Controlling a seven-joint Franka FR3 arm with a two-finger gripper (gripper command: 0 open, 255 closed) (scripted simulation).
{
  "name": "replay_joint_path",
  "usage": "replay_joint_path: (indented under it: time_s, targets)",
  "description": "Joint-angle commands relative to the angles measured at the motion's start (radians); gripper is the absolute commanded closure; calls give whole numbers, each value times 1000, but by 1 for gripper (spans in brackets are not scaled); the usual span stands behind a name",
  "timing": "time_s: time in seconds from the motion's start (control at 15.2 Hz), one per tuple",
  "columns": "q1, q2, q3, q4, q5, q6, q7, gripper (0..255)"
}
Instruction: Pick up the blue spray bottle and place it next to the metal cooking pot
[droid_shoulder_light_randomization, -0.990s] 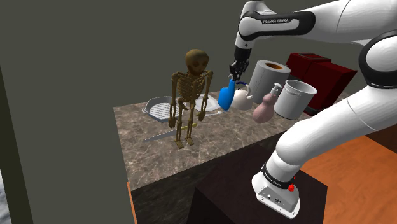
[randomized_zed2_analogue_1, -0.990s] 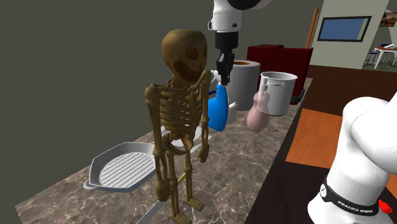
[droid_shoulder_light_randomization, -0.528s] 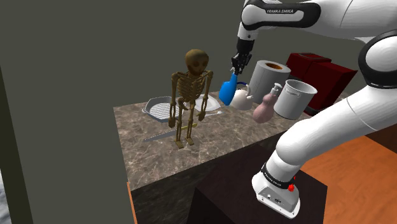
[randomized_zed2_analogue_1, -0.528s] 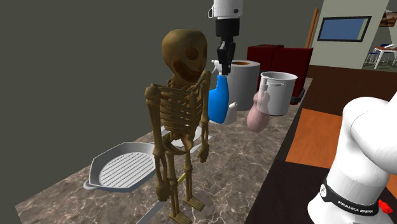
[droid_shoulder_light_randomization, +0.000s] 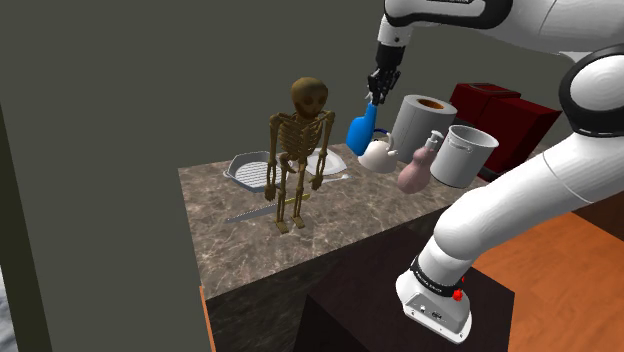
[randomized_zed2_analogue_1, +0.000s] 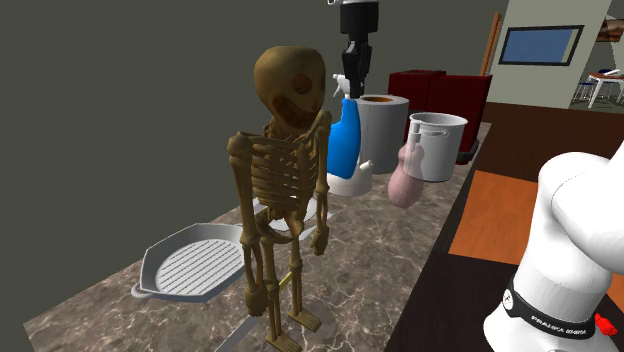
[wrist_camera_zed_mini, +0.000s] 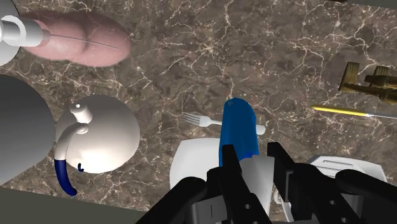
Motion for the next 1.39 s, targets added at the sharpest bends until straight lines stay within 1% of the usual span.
replay_joint_path:
  time_s: [0.0, 0.73, 1.32]
  targets:
    - [0, 5, 1, 29, 1, -24, -2, 255]
    - [4, 56, 3, 229, 9, -172, -18, 255]
    - [5, 121, 2, 423, 16, -301, -36, 255]
